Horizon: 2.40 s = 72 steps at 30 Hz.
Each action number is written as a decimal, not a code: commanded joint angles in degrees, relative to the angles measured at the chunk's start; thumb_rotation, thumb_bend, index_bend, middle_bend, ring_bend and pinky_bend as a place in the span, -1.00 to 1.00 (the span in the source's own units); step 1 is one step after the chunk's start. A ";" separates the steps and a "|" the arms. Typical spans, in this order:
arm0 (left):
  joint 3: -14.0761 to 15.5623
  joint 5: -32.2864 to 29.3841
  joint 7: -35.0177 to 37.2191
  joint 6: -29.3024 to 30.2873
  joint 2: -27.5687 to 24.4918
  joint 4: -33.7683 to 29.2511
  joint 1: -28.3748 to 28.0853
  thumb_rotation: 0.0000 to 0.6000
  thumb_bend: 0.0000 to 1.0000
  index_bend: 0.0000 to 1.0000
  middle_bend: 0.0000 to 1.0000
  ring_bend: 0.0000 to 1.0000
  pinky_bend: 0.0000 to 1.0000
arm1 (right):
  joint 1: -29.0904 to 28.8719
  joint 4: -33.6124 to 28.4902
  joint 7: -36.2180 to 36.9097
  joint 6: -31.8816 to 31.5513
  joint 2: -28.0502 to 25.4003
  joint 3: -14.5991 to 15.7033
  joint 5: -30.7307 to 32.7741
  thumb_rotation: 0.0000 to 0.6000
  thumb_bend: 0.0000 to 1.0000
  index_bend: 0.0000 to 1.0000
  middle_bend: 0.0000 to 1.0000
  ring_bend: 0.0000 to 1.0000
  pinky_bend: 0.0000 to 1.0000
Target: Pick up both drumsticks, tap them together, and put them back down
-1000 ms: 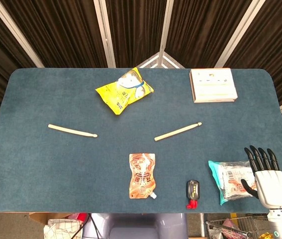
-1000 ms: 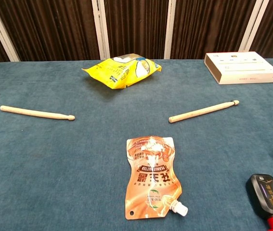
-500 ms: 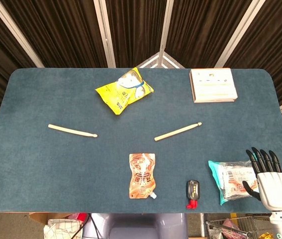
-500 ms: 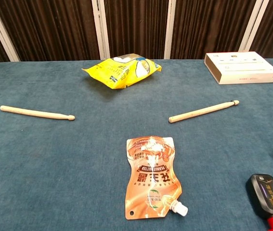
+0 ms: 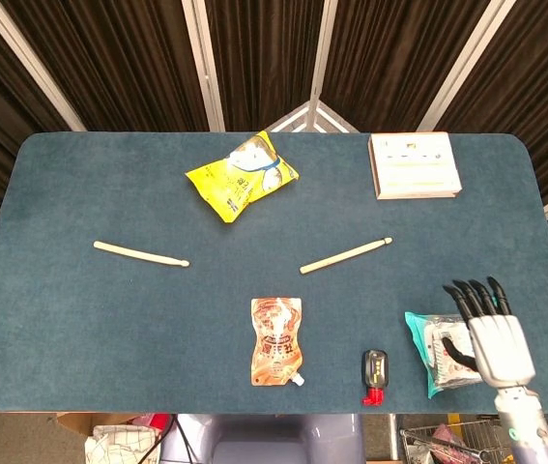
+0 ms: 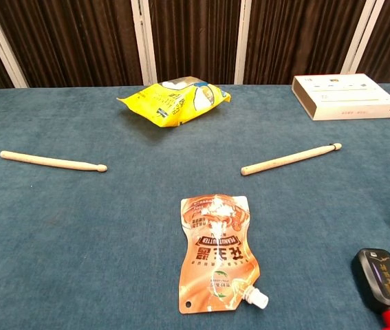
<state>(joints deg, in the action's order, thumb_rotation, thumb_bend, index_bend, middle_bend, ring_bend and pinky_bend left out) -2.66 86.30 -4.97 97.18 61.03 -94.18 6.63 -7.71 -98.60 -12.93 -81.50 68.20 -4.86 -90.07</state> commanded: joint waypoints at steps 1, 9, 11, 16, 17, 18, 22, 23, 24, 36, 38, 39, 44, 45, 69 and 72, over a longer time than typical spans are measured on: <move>-0.10 -0.17 -0.47 -0.01 0.12 -0.21 -0.05 1.00 -0.28 -0.89 -1.00 -1.00 -1.00 | -6.58 -2.58 -3.38 8.65 0.91 -4.55 6.23 1.00 -0.46 -0.56 -0.59 -0.69 -1.00; -0.50 -1.46 -1.61 -0.57 0.36 -0.30 -0.22 1.00 -0.28 -0.89 -1.00 -1.00 -1.00 | -16.84 -0.64 -15.44 20.55 6.24 -9.41 19.97 1.00 -0.46 -0.53 -0.54 -0.64 -1.00; -0.57 -1.37 -1.37 -0.19 0.32 -0.17 -0.09 1.00 -0.28 -0.89 -1.00 -1.00 -1.00 | -18.78 0.54 -18.26 21.65 8.17 -10.12 23.15 1.00 -0.46 -0.50 -0.52 -0.63 -1.00; -1.05 -0.36 0.18 1.61 0.48 1.13 0.17 1.00 -0.28 -0.89 -1.00 -1.00 -1.00 | -23.36 4.40 -23.55 22.65 13.42 -11.84 29.55 1.00 -0.46 -0.40 -0.42 -0.56 -1.00; -1.22 -0.44 0.51 1.81 0.56 1.45 0.19 1.00 -0.28 -0.89 -1.00 -1.00 -1.00 | -24.26 5.13 -24.73 22.43 14.71 -12.05 30.74 1.00 -0.46 -0.38 -0.40 -0.56 -1.00; -1.31 -0.55 0.62 1.82 0.60 1.61 0.18 1.00 -0.28 -0.89 -1.00 -1.00 -1.00 | -24.83 5.65 -25.60 22.20 15.53 -12.18 31.55 1.00 -0.46 -0.36 -0.39 -0.55 -1.00; -1.43 -1.15 0.13 1.08 0.85 1.89 -0.10 1.00 -0.28 -0.89 -1.00 -1.00 -1.00 | -27.68 8.59 -30.55 21.55 19.01 -11.85 34.63 1.00 -0.46 -0.28 -0.38 -0.55 -1.00; -1.39 -1.20 -0.08 0.91 0.90 1.89 -0.16 1.00 -0.28 -0.89 -1.00 -1.00 -1.00 | -28.24 9.19 -31.19 21.61 19.64 -11.80 35.10 1.00 -0.46 -0.27 -0.37 -0.55 -1.00; -1.34 -1.19 -0.31 0.77 0.94 1.89 -0.22 1.00 -0.28 -0.89 -1.00 -1.00 -1.00 | -28.80 9.85 -31.60 21.73 20.35 -11.83 35.60 1.00 -0.46 -0.25 -0.37 -0.54 -1.00; -1.91 -3.02 -2.32 -0.04 1.54 1.60 -0.49 1.00 -0.28 -0.89 -1.00 -1.00 -1.00 | -35.18 19.78 -34.06 24.36 25.78 -12.24 39.83 1.00 -0.37 -0.19 -0.33 -0.53 -1.00; -1.91 -3.16 -2.78 -0.03 1.69 1.50 -0.47 1.00 -0.27 -0.89 -1.00 -1.00 -1.00 | -36.03 21.47 -34.05 25.18 26.33 -12.14 40.36 1.00 -0.37 -0.19 -0.33 -0.53 -1.00; -1.95 -3.29 -2.97 0.03 1.77 1.45 -0.44 1.00 -0.28 -0.89 -1.00 -1.00 -1.00 | -36.51 22.54 -33.95 25.66 26.68 -12.08 40.63 1.00 -0.36 -0.19 -0.32 -0.53 -1.00; -2.35 -4.32 -3.95 0.00 2.14 1.24 -0.41 1.00 -0.27 -0.89 -1.00 -1.00 -1.00 | -37.88 26.32 -32.56 27.37 27.75 -11.53 40.84 1.00 -0.36 -0.19 -0.29 -0.53 -1.00; -2.43 -4.56 -4.27 -0.17 2.25 1.18 -0.50 1.00 -0.27 -0.89 -1.00 -1.00 -1.00 | -38.10 27.11 -32.14 27.68 27.96 -11.35 40.71 1.00 -0.36 -0.19 -0.28 -0.53 -1.00; -2.82 -6.66 -7.68 -2.32 3.30 0.84 -1.64 1.00 -0.28 -0.89 -1.00 -1.00 -1.00 | -40.89 40.81 -25.18 31.96 34.73 -8.21 37.82 1.00 -0.36 -0.11 -0.10 -0.49 -1.00; -2.83 -6.71 -7.69 -2.44 3.32 0.78 -1.73 1.00 -0.27 -0.89 -1.00 -1.00 -1.00 | -41.09 41.35 -24.88 32.06 35.01 -8.12 37.47 1.00 -0.36 -0.09 -0.08 -0.49 -1.00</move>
<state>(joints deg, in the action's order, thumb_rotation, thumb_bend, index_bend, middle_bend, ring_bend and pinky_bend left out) -5.49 79.60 -12.66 94.74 64.35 -93.40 4.90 -48.75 -57.33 -37.86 -49.47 103.16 -13.00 -52.54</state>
